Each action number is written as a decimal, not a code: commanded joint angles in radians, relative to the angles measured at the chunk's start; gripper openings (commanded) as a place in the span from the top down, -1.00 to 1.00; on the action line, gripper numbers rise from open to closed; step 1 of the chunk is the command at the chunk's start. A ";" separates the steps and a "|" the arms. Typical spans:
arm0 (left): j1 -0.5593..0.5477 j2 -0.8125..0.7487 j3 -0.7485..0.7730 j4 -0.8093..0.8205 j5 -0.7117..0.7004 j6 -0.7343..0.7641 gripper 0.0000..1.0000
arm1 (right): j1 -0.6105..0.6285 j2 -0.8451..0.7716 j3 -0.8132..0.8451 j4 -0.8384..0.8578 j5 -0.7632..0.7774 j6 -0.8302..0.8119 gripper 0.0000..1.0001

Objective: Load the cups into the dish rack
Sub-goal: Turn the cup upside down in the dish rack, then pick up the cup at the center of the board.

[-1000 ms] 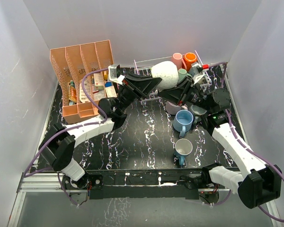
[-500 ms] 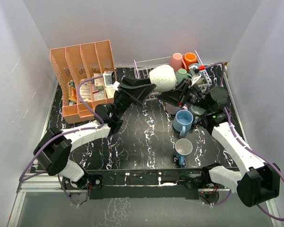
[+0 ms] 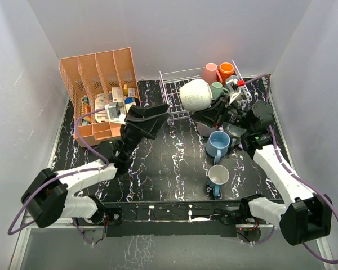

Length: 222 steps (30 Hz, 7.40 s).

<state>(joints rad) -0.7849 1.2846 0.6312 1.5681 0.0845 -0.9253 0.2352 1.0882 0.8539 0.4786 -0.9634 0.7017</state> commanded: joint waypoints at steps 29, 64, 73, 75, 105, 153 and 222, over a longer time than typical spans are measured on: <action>0.009 -0.563 -0.197 -0.861 -0.142 0.248 -0.50 | -0.128 0.703 0.921 -0.930 0.271 -0.982 0.84; 0.009 -0.562 -0.160 -0.997 -0.194 0.230 -0.51 | -0.021 1.196 1.172 -0.527 0.838 -0.836 0.84; 0.009 -0.563 -0.163 -1.001 -0.200 0.233 -0.52 | -0.017 1.220 1.166 -0.512 0.865 -0.841 0.78; 0.009 -0.560 -0.164 -1.000 -0.198 0.233 -0.52 | -0.017 1.227 1.163 -0.506 0.872 -0.845 0.72; 0.009 -0.622 -0.189 -1.008 -0.211 0.227 -0.52 | -0.032 1.174 1.123 -0.486 0.831 -0.851 0.36; 0.009 -0.623 -0.192 -1.007 -0.201 0.212 -0.52 | -0.096 1.031 1.028 -0.602 0.425 -1.114 0.84; 0.009 -0.434 -0.172 -0.925 0.009 0.141 -0.54 | -0.229 0.232 0.372 -0.859 -0.091 -0.983 0.40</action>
<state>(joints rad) -0.7807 0.8356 0.4316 0.5911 0.0414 -0.7670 0.0257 1.3952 1.2865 -0.2985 -0.9653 -0.2260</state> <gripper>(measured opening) 0.771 0.292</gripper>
